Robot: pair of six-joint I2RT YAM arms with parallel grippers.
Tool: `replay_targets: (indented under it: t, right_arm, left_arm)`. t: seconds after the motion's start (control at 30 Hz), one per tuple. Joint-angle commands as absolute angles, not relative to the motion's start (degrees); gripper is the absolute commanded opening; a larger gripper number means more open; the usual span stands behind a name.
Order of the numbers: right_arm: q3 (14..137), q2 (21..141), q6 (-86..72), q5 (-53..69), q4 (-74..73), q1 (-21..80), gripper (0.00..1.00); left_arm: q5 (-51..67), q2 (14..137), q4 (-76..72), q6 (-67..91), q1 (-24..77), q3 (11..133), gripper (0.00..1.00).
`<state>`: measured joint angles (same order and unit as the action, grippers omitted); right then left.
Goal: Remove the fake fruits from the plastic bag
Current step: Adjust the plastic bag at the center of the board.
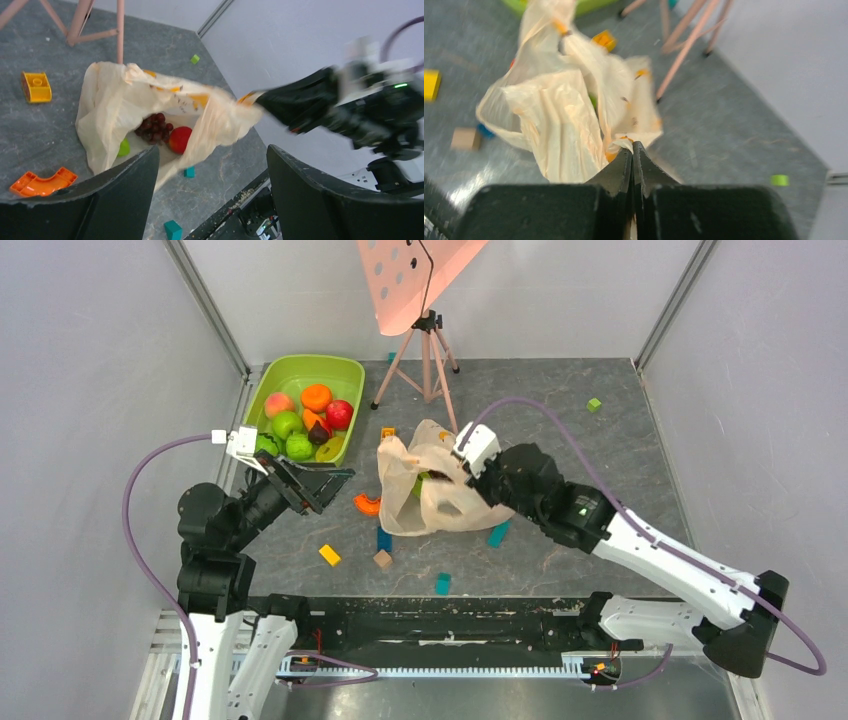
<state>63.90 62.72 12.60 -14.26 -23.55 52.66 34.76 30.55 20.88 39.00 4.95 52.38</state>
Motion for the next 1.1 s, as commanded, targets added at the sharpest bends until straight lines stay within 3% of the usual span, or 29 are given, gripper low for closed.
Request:
replay_targets:
  t: [0.0,0.17,0.43,0.83,1.07]
  right_arm:
    - [56.4,59.6,6.2,-6.4,-14.3,52.7,0.00]
    - [60.1,58.8,5.0,-7.1,-13.6,52.7,0.00]
    - [83.6,64.6,7.0,-6.9,-21.9,52.7,0.00]
    - [62.6,60.0,2.4,-3.2,-14.0,52.9,0.00]
    - [58.7,59.8,0.5,-6.7,-12.6,52.9,0.00]
  left_arm:
    - [38.6,30.5,16.4,38.7,4.9,52.7,0.75]
    - [40.3,30.0,13.7,39.1,5.2,51.9,0.70]
    - [43.7,28.5,10.1,41.3,5.4,51.3,0.61]
    - [43.1,28.2,7.8,41.8,7.2,46.9,0.56]
    - [41.1,27.8,5.6,44.4,13.6,46.9,0.49]
